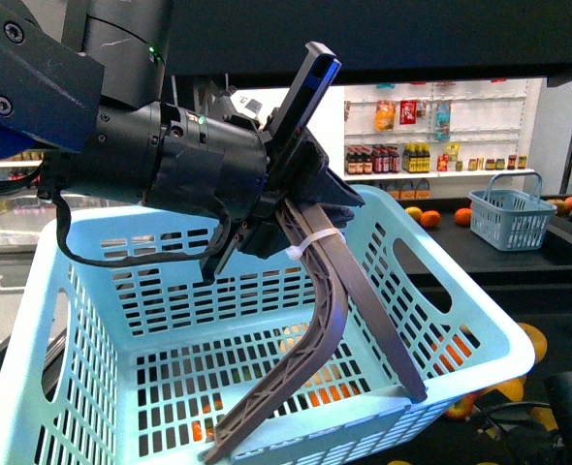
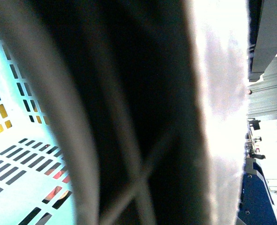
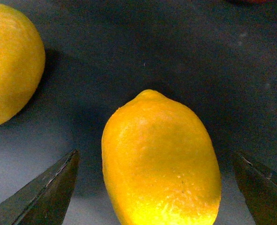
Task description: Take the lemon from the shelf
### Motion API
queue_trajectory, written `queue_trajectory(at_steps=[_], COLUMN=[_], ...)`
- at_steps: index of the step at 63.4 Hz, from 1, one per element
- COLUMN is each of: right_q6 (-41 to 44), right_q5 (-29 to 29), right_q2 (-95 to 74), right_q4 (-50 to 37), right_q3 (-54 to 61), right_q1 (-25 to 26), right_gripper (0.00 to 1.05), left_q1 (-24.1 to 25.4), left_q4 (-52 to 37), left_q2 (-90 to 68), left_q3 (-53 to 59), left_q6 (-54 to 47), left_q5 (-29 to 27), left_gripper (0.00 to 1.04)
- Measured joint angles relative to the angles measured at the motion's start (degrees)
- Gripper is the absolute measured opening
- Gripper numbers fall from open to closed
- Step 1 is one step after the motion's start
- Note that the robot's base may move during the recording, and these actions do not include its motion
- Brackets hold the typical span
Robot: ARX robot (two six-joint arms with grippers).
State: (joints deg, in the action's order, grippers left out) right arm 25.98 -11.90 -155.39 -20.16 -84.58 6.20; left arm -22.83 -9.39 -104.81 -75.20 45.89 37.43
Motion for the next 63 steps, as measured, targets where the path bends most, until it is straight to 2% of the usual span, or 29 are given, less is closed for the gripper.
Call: queue_trajectory(at_steps=[16, 27, 33, 48, 63], right_q6=[0.17, 0.11, -0.04, -0.94, 0.28], right_q5=[0.31, 0.68, 0.85, 1.88, 2.95], right_q2=[-2.49, -3.23, -3.23, -1.46, 7.15], right_q4=[0.39, 0.74, 0.7, -1.4, -5.14], right_q3=[-1.79, -2.08, -2.08, 0.04, 6.29], right_q1=[-0.11, -0.13, 0.04, 1.31, 5.79], right_gripper=[0.96, 0.72, 0.65, 0.63, 0.63], left_q1=[0.0, 0.0, 0.0, 0.0, 0.0], left_q4=[0.0, 0.0, 0.0, 0.0, 0.0], left_q2=[0.0, 0.0, 0.0, 0.0, 0.0], left_q3=[0.0, 0.0, 0.0, 0.0, 0.0], left_q6=[0.0, 0.0, 0.0, -0.02, 0.0], left_q5=[0.0, -0.02, 0.0, -0.07, -0.02], left_gripper=[0.13, 0.13, 0.13, 0.13, 0.13])
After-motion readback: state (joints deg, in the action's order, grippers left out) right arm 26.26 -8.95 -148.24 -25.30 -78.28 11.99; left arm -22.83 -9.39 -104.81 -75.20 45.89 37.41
